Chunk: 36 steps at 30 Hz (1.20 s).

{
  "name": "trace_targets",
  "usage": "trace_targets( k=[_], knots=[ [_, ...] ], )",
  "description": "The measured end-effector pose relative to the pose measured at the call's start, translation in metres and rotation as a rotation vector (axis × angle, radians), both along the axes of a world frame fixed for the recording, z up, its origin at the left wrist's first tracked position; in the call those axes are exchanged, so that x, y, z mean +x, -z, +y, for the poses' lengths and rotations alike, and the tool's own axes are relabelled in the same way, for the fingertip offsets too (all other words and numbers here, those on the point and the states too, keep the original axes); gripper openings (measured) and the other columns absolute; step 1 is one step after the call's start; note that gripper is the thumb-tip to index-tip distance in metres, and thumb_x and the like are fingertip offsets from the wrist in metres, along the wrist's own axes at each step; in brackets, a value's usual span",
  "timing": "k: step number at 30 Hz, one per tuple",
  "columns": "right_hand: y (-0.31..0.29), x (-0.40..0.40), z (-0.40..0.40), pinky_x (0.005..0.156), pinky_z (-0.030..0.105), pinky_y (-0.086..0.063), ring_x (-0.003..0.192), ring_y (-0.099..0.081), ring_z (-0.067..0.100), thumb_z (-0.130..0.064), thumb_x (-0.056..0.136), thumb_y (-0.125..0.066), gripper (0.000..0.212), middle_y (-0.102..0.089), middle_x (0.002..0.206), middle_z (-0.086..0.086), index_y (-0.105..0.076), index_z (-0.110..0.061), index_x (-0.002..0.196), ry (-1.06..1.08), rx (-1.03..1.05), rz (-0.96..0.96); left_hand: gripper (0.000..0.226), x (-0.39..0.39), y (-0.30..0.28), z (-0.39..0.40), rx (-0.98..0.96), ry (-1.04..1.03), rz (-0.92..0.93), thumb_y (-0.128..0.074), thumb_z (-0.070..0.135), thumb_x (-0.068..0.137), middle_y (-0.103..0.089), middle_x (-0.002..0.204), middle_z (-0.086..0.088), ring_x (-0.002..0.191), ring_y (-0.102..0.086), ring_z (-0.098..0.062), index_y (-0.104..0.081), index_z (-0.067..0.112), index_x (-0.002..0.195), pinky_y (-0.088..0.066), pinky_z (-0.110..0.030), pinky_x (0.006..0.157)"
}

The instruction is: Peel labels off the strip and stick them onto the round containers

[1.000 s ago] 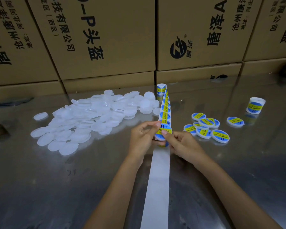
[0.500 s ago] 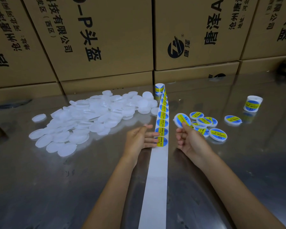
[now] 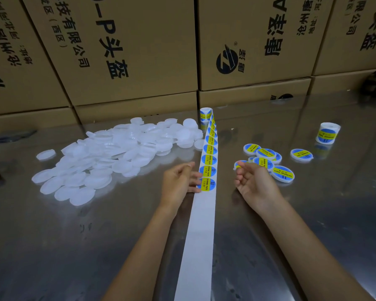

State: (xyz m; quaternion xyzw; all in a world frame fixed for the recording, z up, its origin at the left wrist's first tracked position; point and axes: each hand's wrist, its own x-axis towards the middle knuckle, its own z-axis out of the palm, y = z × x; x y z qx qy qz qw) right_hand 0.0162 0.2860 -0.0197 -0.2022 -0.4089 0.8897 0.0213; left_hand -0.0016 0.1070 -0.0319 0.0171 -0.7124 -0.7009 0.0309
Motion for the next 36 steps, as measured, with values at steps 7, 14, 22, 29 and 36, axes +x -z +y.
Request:
trace_targets(
  k=[7, 14, 22, 29, 36],
  knots=[
    [0.008, -0.01, -0.02, 0.047, 0.024, -0.043, 0.048, -0.048, 0.012, -0.006, 0.095, -0.048, 0.016, -0.054, 0.059, 0.006, -0.063, -0.009, 0.09, 0.01, 0.5, 0.105, 0.037, -0.043, 0.007, 0.003, -0.532, -0.162, 0.177, -0.049, 0.004, 0.097, -0.067, 0.125, -0.008, 0.107, -0.066, -0.025, -0.062, 0.01, 0.13, -0.047, -0.028, 0.095],
    [0.016, -0.025, -0.03, 0.068, 0.045, -0.052, 0.063, -0.053, 0.021, -0.003, 0.093, -0.046, 0.017, -0.061, 0.072, 0.01, -0.06, -0.01, 0.09, 0.034, 0.837, 0.208, 0.05, -0.099, 0.014, 0.023, -0.918, -0.001, 0.269, -0.05, 0.005, 0.097, -0.05, 0.141, -0.02, 0.133, -0.042, -0.034, -0.047, 0.008, 0.147, -0.034, -0.039, 0.111],
    [0.022, -0.033, -0.027, 0.073, 0.047, -0.054, 0.068, -0.056, 0.02, -0.008, 0.093, -0.049, 0.015, -0.06, 0.074, 0.009, -0.061, -0.015, 0.088, 0.004, 0.837, 0.187, 0.04, -0.122, 0.022, 0.031, -1.133, -0.052, 0.281, -0.049, 0.03, 0.097, -0.049, 0.12, -0.016, 0.118, -0.045, -0.034, -0.06, 0.019, 0.133, -0.042, -0.043, 0.099],
    [0.022, -0.032, -0.019, 0.058, 0.036, -0.054, 0.065, -0.058, 0.019, -0.009, 0.095, -0.049, 0.015, -0.059, 0.073, 0.006, -0.061, -0.015, 0.087, -0.049, 0.871, 0.207, 0.005, -0.115, 0.017, 0.019, -0.784, -0.024, 0.297, -0.066, 0.009, 0.089, -0.06, 0.116, -0.01, 0.113, -0.053, -0.024, -0.069, 0.011, 0.086, -0.045, -0.037, 0.098],
    [0.022, -0.03, -0.019, 0.068, 0.015, -0.046, 0.069, -0.051, 0.008, -0.001, 0.091, -0.06, 0.013, -0.06, 0.084, 0.006, -0.063, -0.013, 0.094, -0.051, 0.988, 0.39, 0.011, -0.079, 0.009, 0.002, 0.078, -0.053, 0.054, -0.052, 0.017, 0.104, -0.067, 0.106, -0.009, 0.096, -0.068, -0.027, -0.056, 0.015, 0.093, -0.054, -0.037, 0.088]
  ],
)
